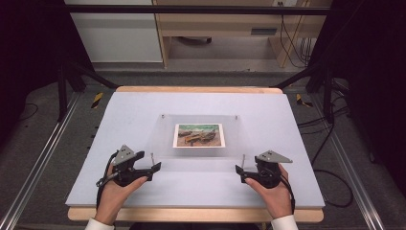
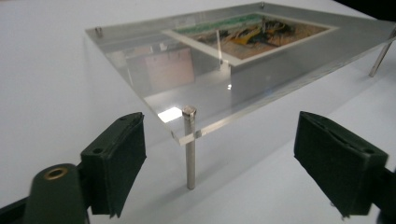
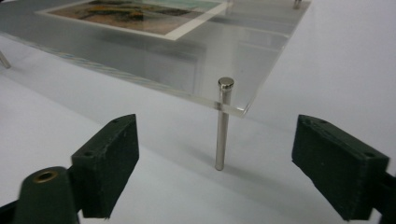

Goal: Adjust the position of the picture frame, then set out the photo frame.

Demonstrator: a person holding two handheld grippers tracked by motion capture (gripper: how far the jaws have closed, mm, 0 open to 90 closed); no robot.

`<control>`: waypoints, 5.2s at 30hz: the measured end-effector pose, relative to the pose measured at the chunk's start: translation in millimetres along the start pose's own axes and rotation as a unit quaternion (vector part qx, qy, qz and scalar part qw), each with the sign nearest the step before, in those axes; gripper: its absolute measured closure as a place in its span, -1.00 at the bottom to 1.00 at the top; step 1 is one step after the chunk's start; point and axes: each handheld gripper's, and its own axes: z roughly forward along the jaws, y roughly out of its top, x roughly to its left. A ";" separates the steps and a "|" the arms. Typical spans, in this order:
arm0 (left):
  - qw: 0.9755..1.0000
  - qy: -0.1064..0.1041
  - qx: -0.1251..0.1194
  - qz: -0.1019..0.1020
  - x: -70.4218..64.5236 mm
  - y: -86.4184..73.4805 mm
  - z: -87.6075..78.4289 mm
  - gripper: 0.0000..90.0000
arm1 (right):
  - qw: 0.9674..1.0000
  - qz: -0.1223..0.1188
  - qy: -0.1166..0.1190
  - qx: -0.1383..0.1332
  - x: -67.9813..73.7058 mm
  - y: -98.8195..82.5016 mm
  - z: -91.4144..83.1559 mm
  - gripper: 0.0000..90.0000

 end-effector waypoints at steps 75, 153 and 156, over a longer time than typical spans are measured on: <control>0.986 -0.076 0.085 -0.123 42.1 25.9 50.8 -0.75 | 0.993 0.066 0.078 0.059 -25.5 47.8 42.2 -0.65; 0.992 -0.044 0.052 -0.110 25.2 20.2 35.8 -0.43 | 0.996 0.045 0.073 0.026 -11.2 30.4 22.1 -0.54; 0.993 -0.044 0.037 -0.107 24.1 16.0 32.9 -0.39 | 0.997 0.036 0.072 0.023 -10.2 28.1 18.5 -0.51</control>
